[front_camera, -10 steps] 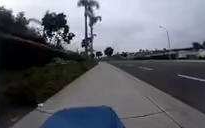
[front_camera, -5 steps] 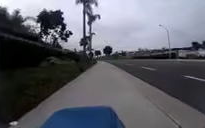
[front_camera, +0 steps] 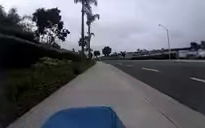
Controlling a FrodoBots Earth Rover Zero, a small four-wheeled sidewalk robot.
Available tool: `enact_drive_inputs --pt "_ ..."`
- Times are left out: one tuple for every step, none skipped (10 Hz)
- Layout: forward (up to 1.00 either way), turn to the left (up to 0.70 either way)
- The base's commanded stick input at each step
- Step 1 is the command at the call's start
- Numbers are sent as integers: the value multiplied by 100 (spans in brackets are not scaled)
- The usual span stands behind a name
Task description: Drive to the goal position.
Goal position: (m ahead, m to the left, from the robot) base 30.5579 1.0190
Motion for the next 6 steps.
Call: enact_drive_inputs --pt "100 0" --pt "100 0" --pt "100 0" --pt "100 0" --pt "100 0" --pt "100 0"
